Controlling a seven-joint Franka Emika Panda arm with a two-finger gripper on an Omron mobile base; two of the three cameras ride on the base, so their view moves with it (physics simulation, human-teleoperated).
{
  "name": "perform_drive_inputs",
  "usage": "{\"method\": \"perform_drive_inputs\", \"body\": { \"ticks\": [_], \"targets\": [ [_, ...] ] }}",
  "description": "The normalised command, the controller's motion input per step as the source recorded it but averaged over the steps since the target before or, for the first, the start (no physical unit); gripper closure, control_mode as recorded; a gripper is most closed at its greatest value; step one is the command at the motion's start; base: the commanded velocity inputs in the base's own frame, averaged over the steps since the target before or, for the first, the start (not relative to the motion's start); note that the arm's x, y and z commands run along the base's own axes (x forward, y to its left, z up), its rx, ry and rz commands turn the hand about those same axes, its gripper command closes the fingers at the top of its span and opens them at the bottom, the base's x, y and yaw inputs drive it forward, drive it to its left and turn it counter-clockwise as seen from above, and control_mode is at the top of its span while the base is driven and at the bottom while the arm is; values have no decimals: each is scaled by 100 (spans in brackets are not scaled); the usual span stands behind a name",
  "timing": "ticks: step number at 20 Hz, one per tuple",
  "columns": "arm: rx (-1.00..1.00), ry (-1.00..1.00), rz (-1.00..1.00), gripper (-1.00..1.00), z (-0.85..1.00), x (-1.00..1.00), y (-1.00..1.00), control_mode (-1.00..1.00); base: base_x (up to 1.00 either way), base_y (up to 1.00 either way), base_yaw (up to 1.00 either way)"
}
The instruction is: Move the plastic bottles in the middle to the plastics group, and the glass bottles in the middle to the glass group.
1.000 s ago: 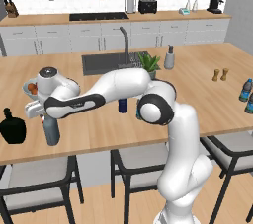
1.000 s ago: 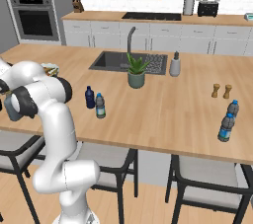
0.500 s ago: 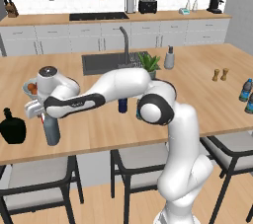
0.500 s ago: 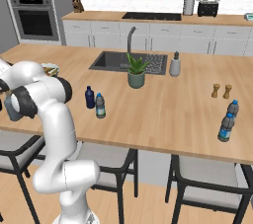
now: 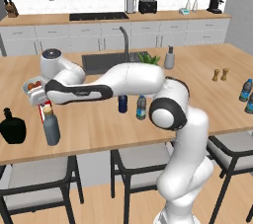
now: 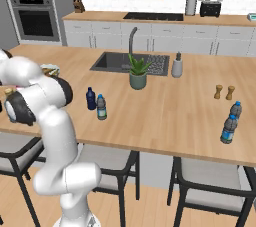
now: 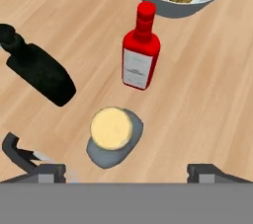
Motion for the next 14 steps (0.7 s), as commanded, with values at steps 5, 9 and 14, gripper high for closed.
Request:
{"method": "perform_drive_inputs", "body": {
  "ticks": [5,9,14],
  "targets": [
    [3,0,0,-100,37,-31,-95,-100,0,0,0],
    [6,0,-1,-100,38,-25,-100,-100,0,0,0],
    [5,0,-3,-100,32,-14,-100,-100,0,0,0]
  ]
}}
